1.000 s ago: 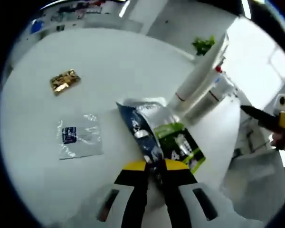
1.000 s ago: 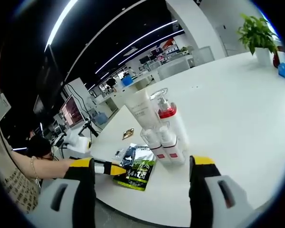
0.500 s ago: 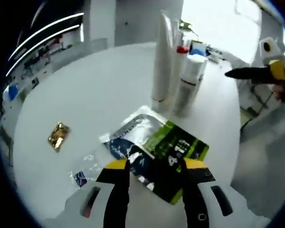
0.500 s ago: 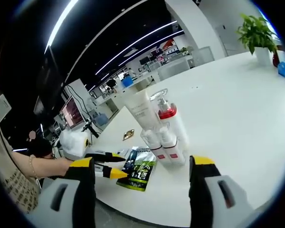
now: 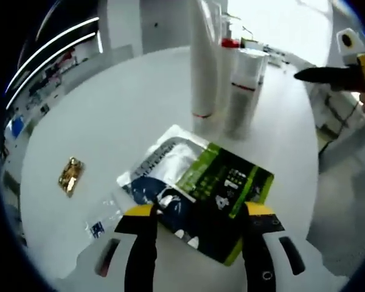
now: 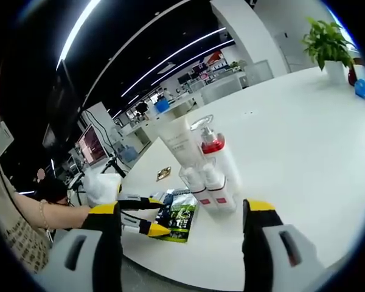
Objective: Arrange the skincare products in the storage area until every visible bottle or jar stands upright without overlapping.
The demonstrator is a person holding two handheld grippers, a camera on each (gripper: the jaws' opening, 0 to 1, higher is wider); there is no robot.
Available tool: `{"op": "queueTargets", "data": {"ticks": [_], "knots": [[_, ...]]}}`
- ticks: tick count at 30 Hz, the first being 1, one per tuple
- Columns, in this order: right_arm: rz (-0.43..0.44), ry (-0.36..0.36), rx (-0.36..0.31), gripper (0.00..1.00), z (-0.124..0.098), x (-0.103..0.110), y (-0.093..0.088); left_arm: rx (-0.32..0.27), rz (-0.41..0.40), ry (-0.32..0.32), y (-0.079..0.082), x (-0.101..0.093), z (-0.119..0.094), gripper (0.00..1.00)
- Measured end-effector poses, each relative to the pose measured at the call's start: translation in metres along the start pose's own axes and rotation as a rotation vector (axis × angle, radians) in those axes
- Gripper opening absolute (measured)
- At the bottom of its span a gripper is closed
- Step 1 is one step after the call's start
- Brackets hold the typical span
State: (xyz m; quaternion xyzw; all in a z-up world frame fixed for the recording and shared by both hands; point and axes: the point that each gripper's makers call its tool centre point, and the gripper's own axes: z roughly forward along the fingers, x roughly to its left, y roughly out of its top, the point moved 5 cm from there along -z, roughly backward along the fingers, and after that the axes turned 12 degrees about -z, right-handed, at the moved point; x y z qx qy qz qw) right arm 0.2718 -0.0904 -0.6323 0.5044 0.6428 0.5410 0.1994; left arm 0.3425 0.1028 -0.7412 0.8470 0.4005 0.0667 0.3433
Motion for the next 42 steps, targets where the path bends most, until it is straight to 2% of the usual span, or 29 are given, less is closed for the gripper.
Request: {"op": "queueTargets", "data": {"ticks": [12, 15, 23, 29, 33, 37, 42], "knots": [[-0.014, 0.01, 0.007, 0.82, 0.001, 0.002, 0.0, 0.012, 0.02, -0.009, 0.002, 0.0, 0.0, 0.52], [-0.018, 0.01, 0.009, 0.82, 0.001, 0.003, -0.001, -0.015, 0.009, -0.023, 0.007, -0.002, -0.004, 0.49], [-0.045, 0.027, 0.018, 0.83, 0.002, 0.007, -0.001, -0.031, -0.02, -0.03, 0.009, -0.002, -0.014, 0.58], [-0.062, 0.041, 0.021, 0.83, 0.002, 0.009, -0.001, -0.013, -0.045, -0.027, -0.001, 0.001, -0.024, 0.71], [-0.071, 0.051, 0.021, 0.83, 0.001, 0.012, 0.0, -0.024, -0.095, -0.003, -0.009, 0.008, -0.038, 0.75], [-0.079, 0.064, 0.023, 0.83, 0.001, 0.014, 0.0, -0.054, -0.189, 0.0, -0.016, 0.007, -0.053, 0.81], [-0.092, 0.073, 0.03, 0.84, -0.001, 0.019, 0.001, -0.072, -0.25, 0.013, -0.03, 0.004, -0.07, 0.85]]}}
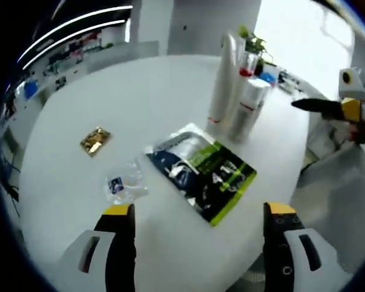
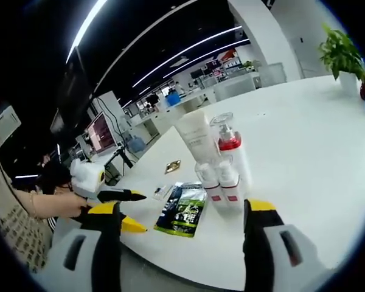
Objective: Arrange the skincare products in the storage area until every visible bottle or jar stands upright without overlapping.
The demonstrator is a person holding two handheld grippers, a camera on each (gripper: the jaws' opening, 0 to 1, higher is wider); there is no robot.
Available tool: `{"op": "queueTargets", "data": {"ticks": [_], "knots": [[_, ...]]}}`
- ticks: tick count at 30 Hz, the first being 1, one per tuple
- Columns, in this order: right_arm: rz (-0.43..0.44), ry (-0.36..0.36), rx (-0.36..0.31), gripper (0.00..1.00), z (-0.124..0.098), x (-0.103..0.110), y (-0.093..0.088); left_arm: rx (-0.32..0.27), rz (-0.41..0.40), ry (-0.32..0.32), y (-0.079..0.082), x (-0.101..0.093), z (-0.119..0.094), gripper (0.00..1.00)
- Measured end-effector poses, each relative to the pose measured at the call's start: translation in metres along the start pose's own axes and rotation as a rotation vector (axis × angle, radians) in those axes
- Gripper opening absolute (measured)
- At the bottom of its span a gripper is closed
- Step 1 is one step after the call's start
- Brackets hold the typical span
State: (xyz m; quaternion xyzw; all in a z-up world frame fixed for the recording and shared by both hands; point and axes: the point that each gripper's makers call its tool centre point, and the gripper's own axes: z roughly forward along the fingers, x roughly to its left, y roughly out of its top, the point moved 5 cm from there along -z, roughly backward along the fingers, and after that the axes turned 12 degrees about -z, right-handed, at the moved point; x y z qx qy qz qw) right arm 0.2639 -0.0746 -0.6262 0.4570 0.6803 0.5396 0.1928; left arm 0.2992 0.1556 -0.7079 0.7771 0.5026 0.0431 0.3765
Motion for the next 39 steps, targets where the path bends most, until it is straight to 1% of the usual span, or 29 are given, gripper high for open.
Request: {"op": "queueTargets", "data": {"ticks": [4, 8, 10, 12, 17, 20, 21, 23, 25, 29, 34, 39], "knots": [[-0.009, 0.002, -0.003, 0.85, -0.003, 0.003, 0.001, -0.002, -0.046, 0.007, -0.009, -0.001, -0.016, 0.87], [-0.015, 0.007, -0.006, 0.86, -0.006, 0.007, 0.002, -0.038, -0.057, 0.02, -0.012, -0.004, -0.034, 0.92], [-0.017, 0.01, -0.006, 0.86, -0.008, 0.009, 0.002, -0.07, -0.062, 0.024, -0.011, -0.005, -0.043, 0.94], [-0.014, 0.013, -0.004, 0.87, -0.01, 0.011, 0.001, -0.107, -0.076, 0.049, -0.012, -0.003, -0.053, 0.97], [-0.02, 0.012, -0.002, 0.88, -0.013, 0.015, -0.002, -0.142, -0.117, 0.049, -0.017, -0.004, -0.072, 0.97], [-0.03, 0.01, -0.007, 0.89, -0.015, 0.018, -0.002, -0.156, -0.12, 0.069, -0.021, -0.002, -0.084, 0.97], [-0.033, 0.01, -0.011, 0.89, -0.015, 0.018, -0.002, -0.161, -0.121, 0.077, -0.019, -0.002, -0.087, 0.97], [-0.035, 0.006, -0.013, 0.89, -0.015, 0.018, -0.002, -0.192, -0.119, 0.087, -0.014, -0.003, -0.094, 0.97], [-0.048, 0.004, -0.011, 0.89, -0.014, 0.017, -0.003, -0.208, -0.117, 0.096, -0.012, -0.002, -0.097, 0.97], [-0.053, 0.002, -0.018, 0.89, -0.015, 0.018, -0.003, -0.222, -0.109, 0.117, -0.015, 0.002, -0.099, 0.97], [-0.065, -0.004, -0.03, 0.89, -0.016, 0.018, -0.003, -0.218, -0.084, 0.126, -0.015, 0.0, -0.097, 0.97], [-0.075, -0.007, -0.024, 0.88, -0.016, 0.018, -0.005, -0.208, -0.091, 0.123, -0.017, 0.002, -0.096, 0.97]]}}
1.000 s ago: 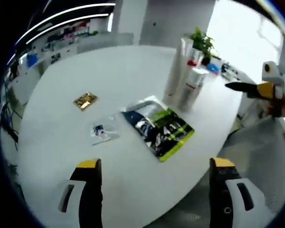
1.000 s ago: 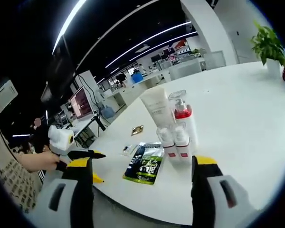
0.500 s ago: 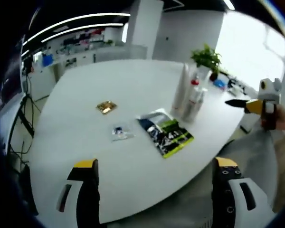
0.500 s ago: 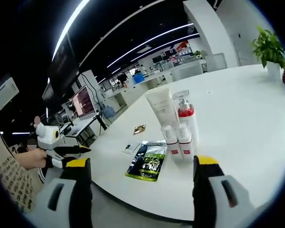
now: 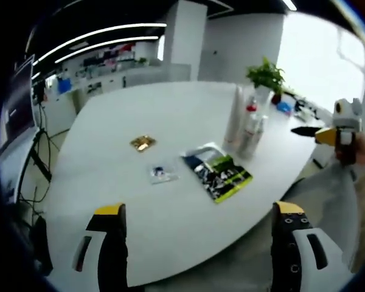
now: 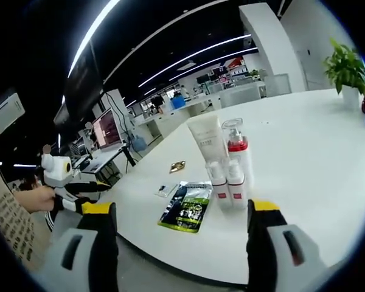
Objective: Arrange the skincare products in the storage area until every visible bottle or jar stands upright without overlapping.
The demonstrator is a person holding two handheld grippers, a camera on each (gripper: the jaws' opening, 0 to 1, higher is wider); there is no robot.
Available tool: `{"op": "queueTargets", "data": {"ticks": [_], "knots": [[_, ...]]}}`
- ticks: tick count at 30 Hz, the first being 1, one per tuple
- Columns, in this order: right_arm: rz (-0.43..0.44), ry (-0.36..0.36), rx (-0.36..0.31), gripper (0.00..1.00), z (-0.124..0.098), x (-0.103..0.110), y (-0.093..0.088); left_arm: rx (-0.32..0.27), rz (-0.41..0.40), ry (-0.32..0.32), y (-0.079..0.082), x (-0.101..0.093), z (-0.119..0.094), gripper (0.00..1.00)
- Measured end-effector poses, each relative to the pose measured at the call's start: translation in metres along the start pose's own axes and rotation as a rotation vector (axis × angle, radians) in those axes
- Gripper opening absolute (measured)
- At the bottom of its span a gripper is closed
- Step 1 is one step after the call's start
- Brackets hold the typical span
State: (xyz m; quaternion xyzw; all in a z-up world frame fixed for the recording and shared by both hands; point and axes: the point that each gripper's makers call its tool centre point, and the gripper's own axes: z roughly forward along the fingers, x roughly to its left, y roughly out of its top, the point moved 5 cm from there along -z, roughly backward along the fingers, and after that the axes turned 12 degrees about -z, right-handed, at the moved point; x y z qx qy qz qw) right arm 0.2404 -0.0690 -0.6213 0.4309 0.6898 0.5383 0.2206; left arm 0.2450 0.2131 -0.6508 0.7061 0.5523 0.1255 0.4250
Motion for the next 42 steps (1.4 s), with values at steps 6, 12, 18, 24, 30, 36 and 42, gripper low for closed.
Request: {"op": "queueTargets", "data": {"ticks": [6, 12, 18, 24, 30, 36, 42], "knots": [[-0.008, 0.005, 0.004, 0.88, 0.0, 0.001, 0.0, 0.012, -0.003, 0.006, 0.0, 0.0, 0.001, 0.97], [0.016, 0.002, -0.005, 0.87, -0.001, -0.002, 0.0, 0.034, -0.001, 0.017, -0.002, 0.004, 0.008, 0.96], [0.031, -0.003, -0.009, 0.87, -0.001, -0.004, 0.0, 0.069, 0.001, 0.035, -0.003, 0.012, 0.019, 0.95], [0.032, 0.002, -0.007, 0.85, -0.001, -0.004, -0.001, 0.077, 0.001, 0.058, 0.001, 0.018, 0.035, 0.89], [0.024, 0.008, 0.007, 0.85, 0.001, -0.005, -0.002, 0.096, 0.004, 0.086, 0.009, 0.029, 0.059, 0.88], [0.021, 0.011, 0.018, 0.85, 0.002, -0.006, -0.004, 0.118, 0.011, 0.111, 0.016, 0.036, 0.081, 0.83], [0.03, 0.011, 0.029, 0.85, 0.003, -0.007, -0.005, 0.166, 0.008, 0.133, 0.019, 0.041, 0.102, 0.82]]}}
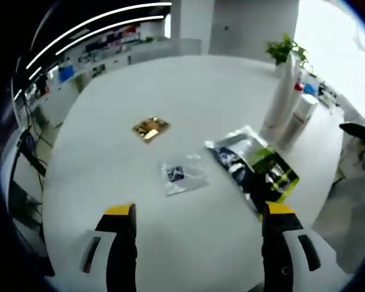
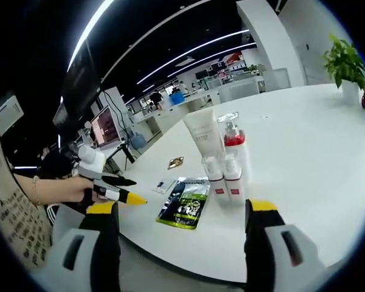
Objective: Arrange the skincare products in the storage area until every visible bottle or jar stands upright without overlapping.
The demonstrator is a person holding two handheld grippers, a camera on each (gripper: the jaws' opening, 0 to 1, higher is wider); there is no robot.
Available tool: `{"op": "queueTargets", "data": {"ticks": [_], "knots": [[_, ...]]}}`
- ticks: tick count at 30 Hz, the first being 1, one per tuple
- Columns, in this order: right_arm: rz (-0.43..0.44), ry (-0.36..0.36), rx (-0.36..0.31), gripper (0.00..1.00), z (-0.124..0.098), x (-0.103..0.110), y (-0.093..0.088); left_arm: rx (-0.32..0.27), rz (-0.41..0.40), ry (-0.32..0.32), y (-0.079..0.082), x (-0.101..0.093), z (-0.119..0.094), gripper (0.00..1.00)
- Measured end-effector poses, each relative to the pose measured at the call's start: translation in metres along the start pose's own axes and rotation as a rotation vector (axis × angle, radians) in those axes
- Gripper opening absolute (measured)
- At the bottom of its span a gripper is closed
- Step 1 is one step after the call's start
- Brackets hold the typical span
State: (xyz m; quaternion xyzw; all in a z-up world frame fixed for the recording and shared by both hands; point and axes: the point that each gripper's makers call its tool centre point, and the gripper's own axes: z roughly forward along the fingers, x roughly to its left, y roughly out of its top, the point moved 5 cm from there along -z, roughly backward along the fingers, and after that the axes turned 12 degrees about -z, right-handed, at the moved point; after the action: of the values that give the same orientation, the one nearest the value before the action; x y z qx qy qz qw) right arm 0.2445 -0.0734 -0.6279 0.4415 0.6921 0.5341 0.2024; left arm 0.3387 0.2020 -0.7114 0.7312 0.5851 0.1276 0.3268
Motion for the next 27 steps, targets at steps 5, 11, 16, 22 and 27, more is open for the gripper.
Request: {"op": "queueTargets", "data": {"ticks": [5, 11, 16, 22, 27], "knots": [[0.009, -0.004, 0.01, 0.85, 0.0, -0.001, -0.001, 0.021, -0.011, 0.03, 0.007, 0.003, 0.017, 0.81], [0.019, -0.007, 0.023, 0.85, 0.001, -0.002, -0.003, 0.053, -0.049, 0.074, 0.013, 0.011, 0.037, 0.77], [0.019, -0.004, 0.04, 0.85, 0.002, -0.002, -0.005, 0.068, -0.064, 0.084, 0.02, 0.012, 0.047, 0.73], [0.019, -0.004, 0.049, 0.85, 0.003, -0.003, -0.005, 0.088, -0.069, 0.102, 0.027, 0.011, 0.057, 0.68], [0.02, -0.007, 0.053, 0.85, 0.003, -0.003, -0.006, 0.108, -0.059, 0.12, 0.025, 0.008, 0.062, 0.6]]}}
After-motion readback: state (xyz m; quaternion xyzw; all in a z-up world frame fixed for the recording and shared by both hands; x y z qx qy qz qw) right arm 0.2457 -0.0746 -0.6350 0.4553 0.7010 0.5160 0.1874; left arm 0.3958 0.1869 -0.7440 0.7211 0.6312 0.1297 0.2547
